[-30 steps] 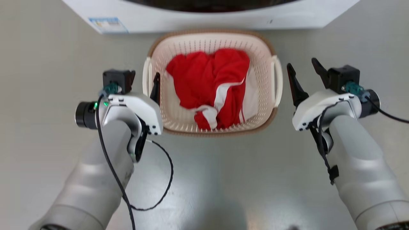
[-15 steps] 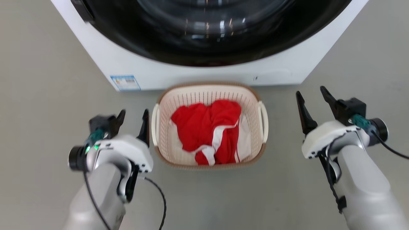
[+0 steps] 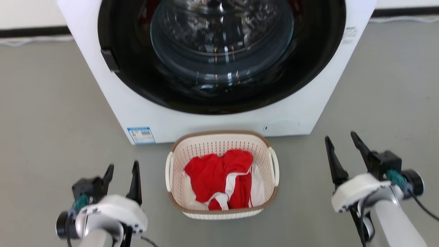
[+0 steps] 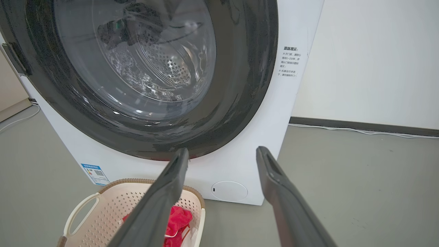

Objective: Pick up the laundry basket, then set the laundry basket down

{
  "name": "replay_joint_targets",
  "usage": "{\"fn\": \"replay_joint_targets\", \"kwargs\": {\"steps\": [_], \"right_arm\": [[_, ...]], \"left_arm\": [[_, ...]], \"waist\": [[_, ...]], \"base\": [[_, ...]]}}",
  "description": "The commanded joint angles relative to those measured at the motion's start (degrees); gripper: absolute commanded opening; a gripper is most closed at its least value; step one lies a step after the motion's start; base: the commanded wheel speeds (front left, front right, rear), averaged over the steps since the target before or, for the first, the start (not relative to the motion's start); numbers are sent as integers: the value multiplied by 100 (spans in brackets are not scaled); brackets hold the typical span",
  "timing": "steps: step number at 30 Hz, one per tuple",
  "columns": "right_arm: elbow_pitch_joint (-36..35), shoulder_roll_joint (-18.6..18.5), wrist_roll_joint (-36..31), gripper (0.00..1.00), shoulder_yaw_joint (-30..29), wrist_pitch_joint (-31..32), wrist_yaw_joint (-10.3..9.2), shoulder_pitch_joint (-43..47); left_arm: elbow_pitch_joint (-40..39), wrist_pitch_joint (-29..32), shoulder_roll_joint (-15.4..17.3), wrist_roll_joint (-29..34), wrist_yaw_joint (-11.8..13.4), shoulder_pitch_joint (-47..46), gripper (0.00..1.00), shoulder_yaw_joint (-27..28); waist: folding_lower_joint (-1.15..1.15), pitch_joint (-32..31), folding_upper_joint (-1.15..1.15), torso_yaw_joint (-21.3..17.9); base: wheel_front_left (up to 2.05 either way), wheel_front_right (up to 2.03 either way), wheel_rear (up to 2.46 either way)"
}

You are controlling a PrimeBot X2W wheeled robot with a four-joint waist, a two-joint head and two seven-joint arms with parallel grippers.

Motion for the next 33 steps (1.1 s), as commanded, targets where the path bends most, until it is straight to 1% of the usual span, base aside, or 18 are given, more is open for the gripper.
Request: {"fn": "replay_joint_targets", "kwargs": {"steps": [1,8,15,25,26,27,30,33], "right_arm": [[-219,-39,50,100,79,-56,28,95],[-666,-25,-5,100,-16,-56,28,684],[-838,-18,-79,100,-143,-56,28,1133],[-906,119,-131,100,-261,-56,28,1327],[-925,127,-120,100,-264,-56,28,1327],[-739,179,-86,0,-365,1,0,1422],[-570,228,-66,0,-360,25,0,1471],[-562,232,130,0,-413,111,1,1428]], "left_arm": [[-193,-36,95,70,-76,28,100,237],[-551,-36,18,284,-216,662,100,547],[-700,-36,-109,395,-304,1087,100,772],[-829,-36,-249,499,-310,1265,100,1018],[-868,-36,-245,521,-276,1268,100,1081],[-704,-1,-341,467,-267,1376,0,883],[-523,12,-368,442,-270,1462,0,891],[-527,81,-374,277,-290,1428,0,933]], "waist": [[0,-168,0,-14],[0,-500,0,-30],[0,-777,0,6],[0,-874,0,60],[0,-879,0,68],[0,-880,0,67],[0,-881,0,68],[2,-881,0,72]], "base": [[0,0,0],[0,0,0],[0,0,0],[0,0,0],[0,0,0],[0,0,0],[0,0,0],[0,0,0]]}}
